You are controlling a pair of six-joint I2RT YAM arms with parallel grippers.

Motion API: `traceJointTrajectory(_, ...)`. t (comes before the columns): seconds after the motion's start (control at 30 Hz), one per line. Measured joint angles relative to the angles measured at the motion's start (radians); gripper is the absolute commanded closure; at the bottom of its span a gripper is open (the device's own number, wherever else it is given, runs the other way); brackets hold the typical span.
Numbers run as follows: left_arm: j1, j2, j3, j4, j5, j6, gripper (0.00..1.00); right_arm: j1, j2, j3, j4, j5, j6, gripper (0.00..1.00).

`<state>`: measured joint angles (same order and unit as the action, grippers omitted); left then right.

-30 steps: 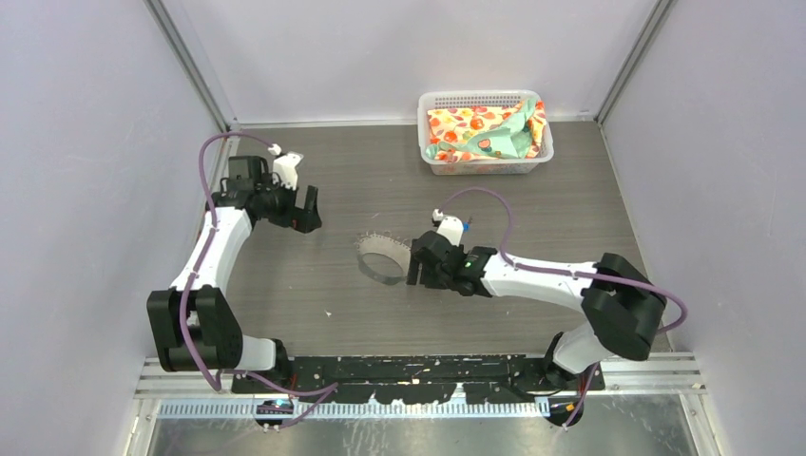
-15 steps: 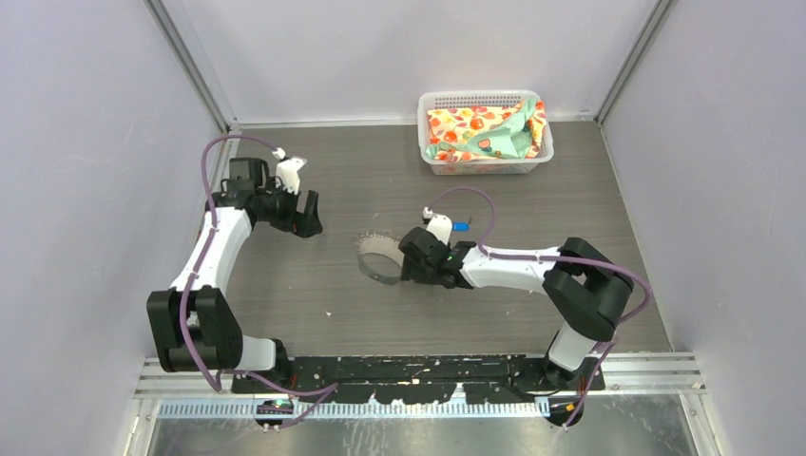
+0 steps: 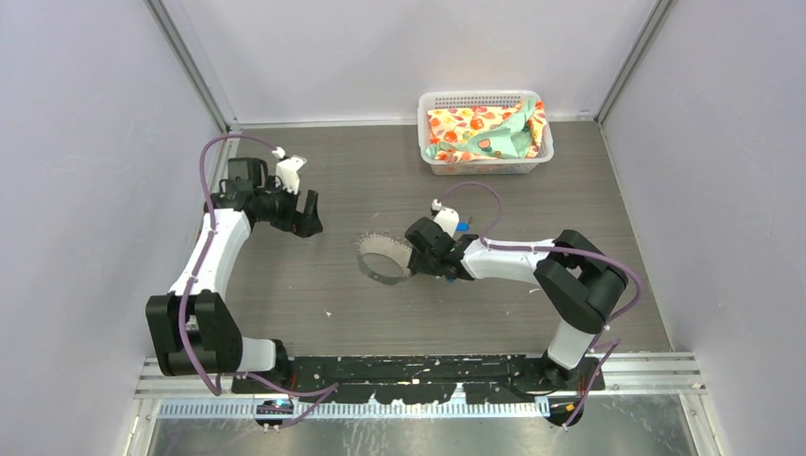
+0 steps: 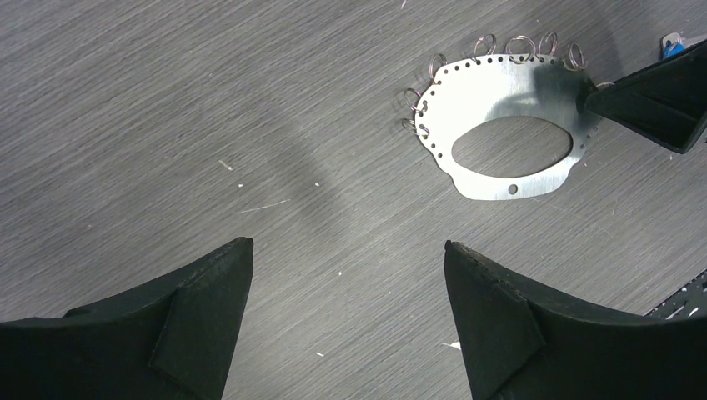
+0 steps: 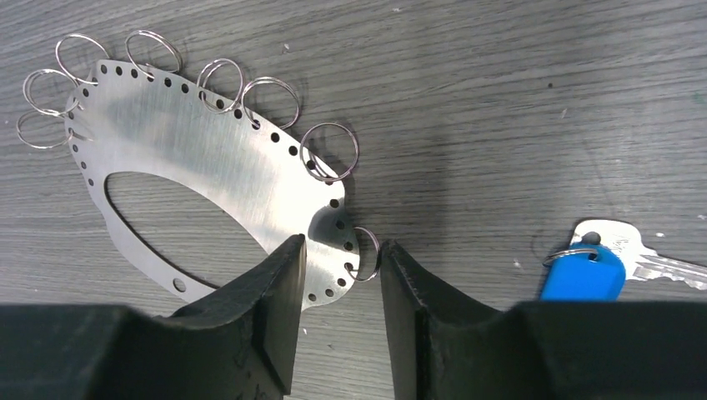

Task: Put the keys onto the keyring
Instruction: Pick up the keyring from the center of the board.

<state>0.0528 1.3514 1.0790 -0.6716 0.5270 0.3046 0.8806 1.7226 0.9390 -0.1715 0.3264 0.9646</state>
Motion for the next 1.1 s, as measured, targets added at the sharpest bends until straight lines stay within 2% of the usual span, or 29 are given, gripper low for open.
traceJointTrajectory(0.1, 0.0, 0.0, 0.0, 0.0, -0.001, 0.004, 0.15, -0.002, 0.006, 0.0, 0.008, -0.006, 0.01, 0.66)
traceJointTrajectory(0.3, -0.002, 0.0, 0.0, 0.0, -0.001, 0.017, 0.18, -0.009, 0.006, 0.0, 0.008, -0.007, 0.015, 0.96)
traceJointTrajectory(0.33, -0.003, 0.0, 0.0, 0.0, -0.001, 0.017, 0.19, -0.011, 0.006, 0.0, 0.008, -0.007, 0.015, 0.99)
traceJointTrajectory(0.5, -0.012, -0.002, 0.001, -0.009, 0.008, 0.018, 0.22, -0.017, 0.003, 0.005, 0.012, -0.001, -0.028, 0.99)
traceJointTrajectory(0.6, -0.013, -0.002, 0.021, -0.035, 0.038, 0.017, 0.21, -0.019, -0.008, 0.024, 0.007, -0.004, -0.111, 0.99)
traceJointTrajectory(0.77, -0.014, -0.003, 0.129, -0.1, 0.15, 0.023, 0.0, -0.021, -0.099, 0.111, 0.005, -0.056, -0.348, 0.99)
traceJointTrajectory(0.97, -0.014, -0.024, 0.307, -0.232, 0.308, 0.088, 0.0, -0.021, -0.26, 0.233, 0.052, -0.2, -0.644, 0.99)
traceJointTrajectory(1.1, -0.015, -0.064, 0.395, -0.326, 0.416, 0.171, 0.03, -0.021, -0.325, 0.253, 0.094, -0.331, -0.761, 0.99)
